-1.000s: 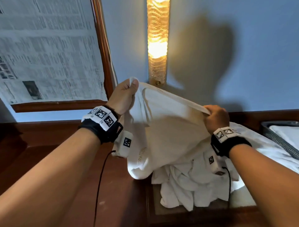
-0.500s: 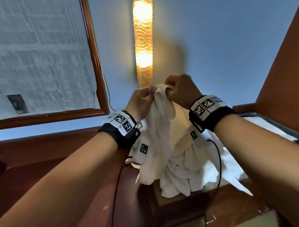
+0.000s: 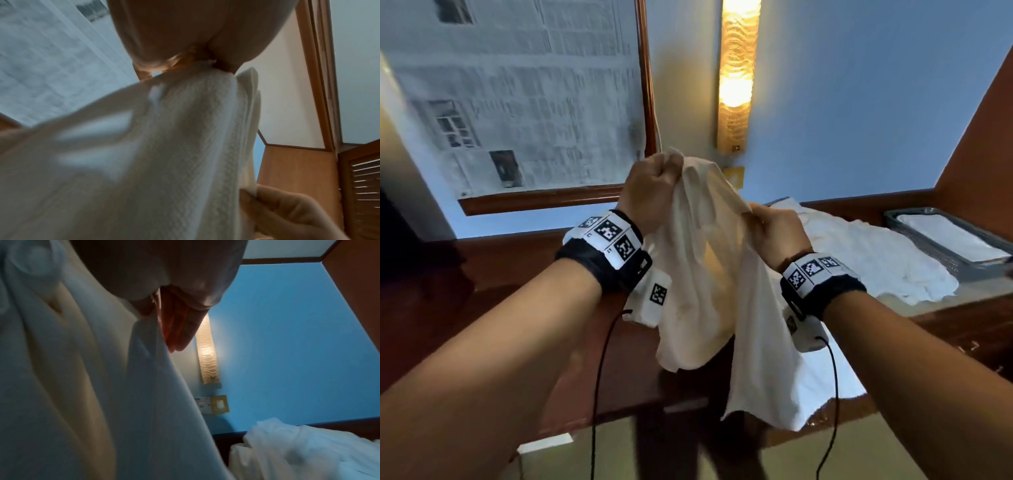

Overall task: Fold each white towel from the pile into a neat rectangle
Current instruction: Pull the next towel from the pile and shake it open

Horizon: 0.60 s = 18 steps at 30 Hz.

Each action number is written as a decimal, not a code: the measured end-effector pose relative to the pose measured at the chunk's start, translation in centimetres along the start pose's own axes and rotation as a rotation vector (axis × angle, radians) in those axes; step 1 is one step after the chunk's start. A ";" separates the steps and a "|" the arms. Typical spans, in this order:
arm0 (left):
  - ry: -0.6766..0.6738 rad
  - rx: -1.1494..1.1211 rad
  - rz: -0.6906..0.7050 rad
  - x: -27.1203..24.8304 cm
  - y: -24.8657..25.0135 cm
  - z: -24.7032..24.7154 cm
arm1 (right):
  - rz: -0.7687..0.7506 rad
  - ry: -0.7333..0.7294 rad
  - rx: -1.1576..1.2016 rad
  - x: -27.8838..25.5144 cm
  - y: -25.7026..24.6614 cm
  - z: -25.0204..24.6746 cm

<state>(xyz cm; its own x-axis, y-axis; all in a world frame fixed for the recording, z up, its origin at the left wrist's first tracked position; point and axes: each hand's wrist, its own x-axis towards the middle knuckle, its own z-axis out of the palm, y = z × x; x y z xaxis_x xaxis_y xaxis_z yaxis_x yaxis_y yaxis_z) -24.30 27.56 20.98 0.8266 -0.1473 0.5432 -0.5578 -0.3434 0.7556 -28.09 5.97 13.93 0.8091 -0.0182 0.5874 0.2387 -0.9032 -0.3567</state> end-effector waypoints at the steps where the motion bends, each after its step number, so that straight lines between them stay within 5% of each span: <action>1: 0.019 -0.005 -0.026 -0.7 -0.2 -1.4 | -0.017 0.003 0.028 -0.4 -1.3 0.1; 4: 0.022 0.057 -0.032 -2.8 -0.7 -5.3 | -0.005 0.056 0.107 -0.7 -4.7 0.3; 9: 0.018 0.059 -0.078 -5.2 -2.3 -8.5 | 0.261 0.033 0.494 -1.2 -8.8 1.1; 14: 0.056 0.246 -0.048 -6.9 -1.9 -11.2 | 0.007 -0.233 0.347 -4.9 -11.6 2.8; 18: 0.074 0.276 -0.029 -7.7 -1.4 -13.6 | -0.055 -0.223 0.283 -5.9 -12.2 5.5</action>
<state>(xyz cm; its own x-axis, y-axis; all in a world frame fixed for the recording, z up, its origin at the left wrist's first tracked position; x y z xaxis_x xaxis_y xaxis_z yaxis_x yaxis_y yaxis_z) -30.90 41.76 20.68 0.8284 -0.0692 0.5559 -0.4841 -0.5878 0.6482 -32.78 19.41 10.82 0.8807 0.1489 0.4497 0.3989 -0.7452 -0.5344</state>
